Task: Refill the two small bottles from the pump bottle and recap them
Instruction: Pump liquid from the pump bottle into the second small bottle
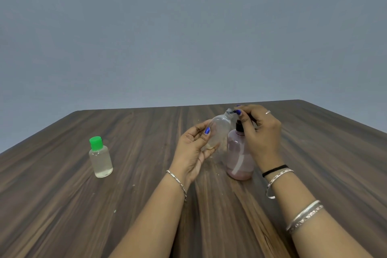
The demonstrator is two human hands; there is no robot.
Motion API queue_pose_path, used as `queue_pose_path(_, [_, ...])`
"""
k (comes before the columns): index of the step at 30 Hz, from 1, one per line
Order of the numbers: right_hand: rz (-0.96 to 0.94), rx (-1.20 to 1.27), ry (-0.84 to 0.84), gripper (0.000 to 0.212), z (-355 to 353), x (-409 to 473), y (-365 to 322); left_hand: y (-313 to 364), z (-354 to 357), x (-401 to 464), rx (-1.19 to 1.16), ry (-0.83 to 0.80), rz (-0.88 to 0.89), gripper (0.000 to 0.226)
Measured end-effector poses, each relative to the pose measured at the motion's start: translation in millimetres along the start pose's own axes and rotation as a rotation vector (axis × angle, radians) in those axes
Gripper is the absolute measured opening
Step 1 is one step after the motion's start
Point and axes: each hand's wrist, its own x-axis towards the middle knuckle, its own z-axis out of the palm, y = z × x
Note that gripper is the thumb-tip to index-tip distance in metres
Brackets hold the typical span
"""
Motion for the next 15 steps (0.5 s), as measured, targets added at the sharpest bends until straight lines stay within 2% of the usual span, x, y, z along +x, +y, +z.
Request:
queue_pose_path(5, [0.007, -0.026, 0.013, 0.015, 1, 3, -2, 0, 0, 1, -0.013, 0.006, 0.010, 0.020])
queue_pose_path(10, [-0.057, -0.023, 0.041, 0.022, 4, 0, -4, 0, -1, 1, -0.019, -0.010, 0.008, 0.019])
queue_pose_path(15, [-0.045, 0.011, 0.047, 0.023, 5, -7, -1, -3, -2, 0, -0.027, 0.014, -0.014, 0.018])
